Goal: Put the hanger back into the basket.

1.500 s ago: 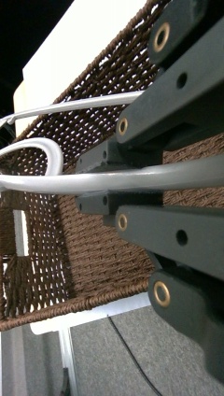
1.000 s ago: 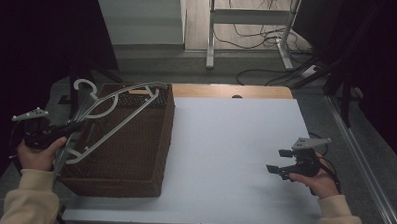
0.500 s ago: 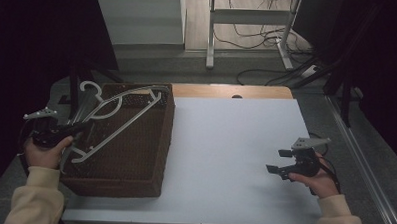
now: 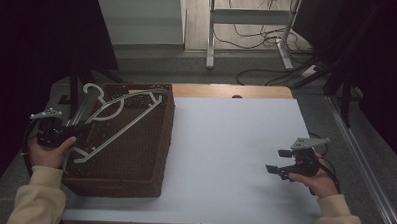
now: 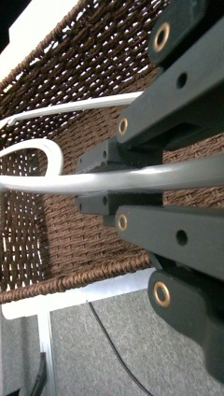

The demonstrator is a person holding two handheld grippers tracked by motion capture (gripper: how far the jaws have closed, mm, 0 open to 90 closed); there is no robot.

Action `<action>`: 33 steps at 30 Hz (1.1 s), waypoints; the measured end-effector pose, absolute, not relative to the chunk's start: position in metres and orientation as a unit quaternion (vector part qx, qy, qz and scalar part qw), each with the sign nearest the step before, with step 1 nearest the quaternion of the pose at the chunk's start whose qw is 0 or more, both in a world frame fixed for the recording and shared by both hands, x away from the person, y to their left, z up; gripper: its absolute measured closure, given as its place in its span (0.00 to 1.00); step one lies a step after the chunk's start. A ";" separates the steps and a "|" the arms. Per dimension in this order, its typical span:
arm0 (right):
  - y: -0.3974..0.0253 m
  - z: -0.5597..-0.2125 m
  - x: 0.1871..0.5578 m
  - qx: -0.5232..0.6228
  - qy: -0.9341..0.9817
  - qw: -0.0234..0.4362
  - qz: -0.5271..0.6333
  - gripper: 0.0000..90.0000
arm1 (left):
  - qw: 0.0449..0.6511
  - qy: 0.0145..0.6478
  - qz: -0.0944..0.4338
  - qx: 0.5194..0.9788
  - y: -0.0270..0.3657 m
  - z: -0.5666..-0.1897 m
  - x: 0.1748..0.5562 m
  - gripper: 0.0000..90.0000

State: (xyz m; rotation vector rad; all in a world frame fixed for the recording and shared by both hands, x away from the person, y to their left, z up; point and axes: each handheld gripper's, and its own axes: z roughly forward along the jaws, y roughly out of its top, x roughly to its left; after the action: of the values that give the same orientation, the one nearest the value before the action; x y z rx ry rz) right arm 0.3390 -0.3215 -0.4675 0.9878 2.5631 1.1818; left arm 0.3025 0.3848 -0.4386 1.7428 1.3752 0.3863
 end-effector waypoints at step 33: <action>-0.322 -0.468 0.340 0.328 0.856 0.076 0.391 0.17 | 0.388 0.524 0.151 0.743 0.364 -0.432 0.300 0.40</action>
State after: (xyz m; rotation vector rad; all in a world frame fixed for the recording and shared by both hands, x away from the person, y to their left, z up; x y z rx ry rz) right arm 0.3396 -0.3218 -0.4681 0.9837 2.5675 1.1728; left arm 0.2996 0.3644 -0.4323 1.8898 1.3341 0.3849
